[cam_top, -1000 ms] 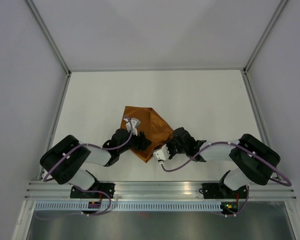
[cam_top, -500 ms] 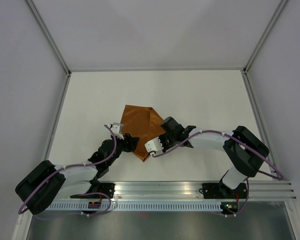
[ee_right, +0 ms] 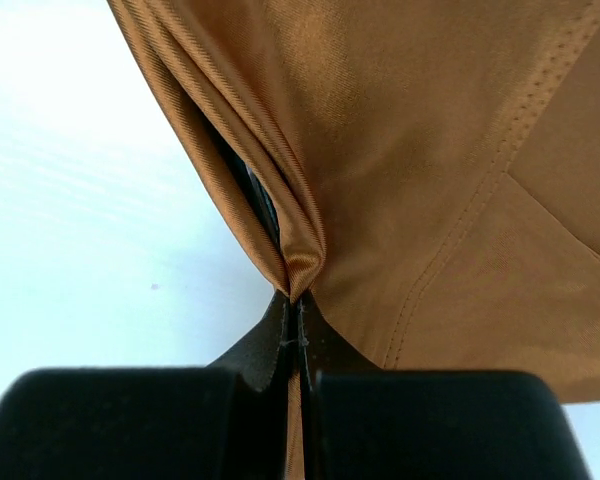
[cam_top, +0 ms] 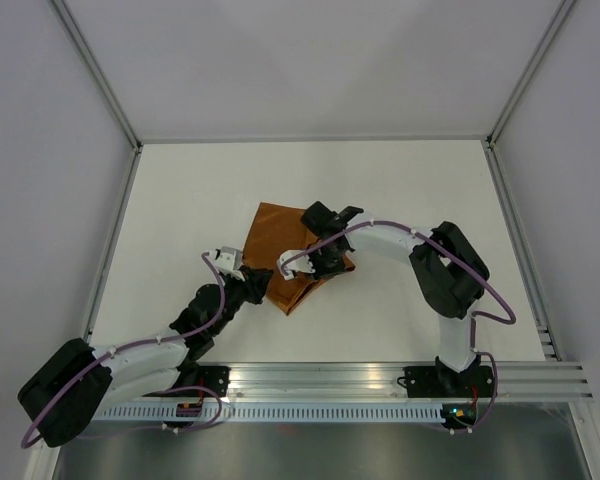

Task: Fold the napkin, place the utensils inside, and roll it up
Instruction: Roll the napkin at the center of the board.

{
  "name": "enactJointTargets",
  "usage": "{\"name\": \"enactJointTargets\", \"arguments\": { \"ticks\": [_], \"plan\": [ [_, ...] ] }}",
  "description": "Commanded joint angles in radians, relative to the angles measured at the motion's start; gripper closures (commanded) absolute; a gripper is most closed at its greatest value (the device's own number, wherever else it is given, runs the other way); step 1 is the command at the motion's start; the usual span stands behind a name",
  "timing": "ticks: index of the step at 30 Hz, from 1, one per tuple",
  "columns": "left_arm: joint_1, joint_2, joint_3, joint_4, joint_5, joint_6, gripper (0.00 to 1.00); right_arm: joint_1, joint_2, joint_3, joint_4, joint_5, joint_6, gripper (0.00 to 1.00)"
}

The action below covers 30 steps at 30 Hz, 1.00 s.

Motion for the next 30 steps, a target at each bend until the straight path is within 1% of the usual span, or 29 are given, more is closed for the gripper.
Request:
{"name": "enactJointTargets", "arguments": {
  "ticks": [1, 2, 3, 5, 6, 8, 10, 11, 14, 15, 16, 17, 18, 19, 20, 22, 23, 25, 26, 29, 30],
  "plan": [
    [-0.009, -0.008, -0.048, 0.053, -0.004, 0.033, 0.78, -0.049, 0.09, 0.116, -0.254, -0.027, 0.027, 1.0],
    [-0.011, -0.013, -0.053, 0.059, -0.001, 0.033, 0.83, -0.067, 0.104, 0.134, -0.306, -0.045, 0.024, 0.99],
    [-0.015, -0.017, -0.053, 0.064, -0.007, 0.032, 0.85, -0.074, 0.115, 0.149, -0.331, -0.055, 0.019, 1.0],
    [-0.018, -0.03, -0.053, 0.059, 0.007, 0.033, 0.86, -0.09, 0.148, 0.183, -0.392, -0.073, 0.012, 1.0],
    [-0.023, -0.036, -0.053, 0.061, 0.011, 0.035, 0.89, -0.095, 0.177, 0.207, -0.417, -0.084, 0.009, 0.99],
    [-0.029, -0.039, -0.053, 0.055, 0.027, 0.044, 0.92, -0.113, 0.213, 0.235, -0.498, -0.119, -0.016, 0.99],
    [-0.041, -0.042, -0.051, 0.053, 0.036, 0.052, 0.93, -0.138, 0.251, 0.26, -0.558, -0.145, -0.045, 1.0],
    [-0.046, -0.039, -0.048, 0.047, 0.051, 0.061, 0.95, -0.147, 0.26, 0.264, -0.569, -0.156, -0.051, 1.0],
    [-0.103, -0.007, -0.015, 0.025, 0.051, 0.105, 0.96, -0.175, 0.291, 0.281, -0.598, -0.187, -0.074, 0.99],
    [-0.141, 0.013, 0.017, 0.018, 0.045, 0.119, 0.95, -0.182, 0.32, 0.308, -0.608, -0.209, -0.077, 1.0],
    [-0.162, 0.071, 0.033, 0.012, 0.036, 0.131, 0.94, -0.189, 0.339, 0.328, -0.653, -0.225, -0.085, 1.0],
    [-0.188, 0.099, 0.048, 0.016, -0.007, 0.157, 0.89, -0.202, 0.358, 0.351, -0.677, -0.239, -0.099, 1.0],
    [-0.242, 0.134, 0.082, 0.012, -0.033, 0.171, 0.86, -0.21, 0.389, 0.391, -0.693, -0.249, -0.091, 1.0],
    [-0.262, 0.191, 0.103, -0.004, -0.045, 0.184, 0.83, -0.213, 0.395, 0.398, -0.696, -0.254, -0.088, 0.99],
    [-0.285, 0.223, 0.12, -0.01, -0.082, 0.207, 0.73, -0.221, 0.398, 0.399, -0.69, -0.256, -0.089, 1.0],
    [-0.336, 0.263, 0.172, -0.03, -0.104, 0.227, 0.65, -0.222, 0.408, 0.404, -0.693, -0.262, -0.091, 1.0],
    [-0.345, 0.295, 0.191, -0.037, -0.119, 0.243, 0.56, -0.224, 0.411, 0.404, -0.693, -0.263, -0.09, 1.0],
    [-0.36, 0.312, 0.232, -0.042, -0.118, 0.262, 0.49, -0.224, 0.425, 0.41, -0.693, -0.262, -0.086, 0.99],
    [-0.36, 0.326, 0.248, -0.048, -0.108, 0.28, 0.43, -0.224, 0.429, 0.413, -0.69, -0.262, -0.086, 0.99],
    [-0.36, 0.366, 0.327, -0.082, -0.063, 0.329, 0.39, -0.224, 0.448, 0.421, -0.693, -0.268, -0.08, 1.0],
    [-0.36, 0.407, 0.379, -0.115, -0.041, 0.339, 0.38, -0.222, 0.458, 0.428, -0.693, -0.269, -0.077, 1.0]
  ]
}}
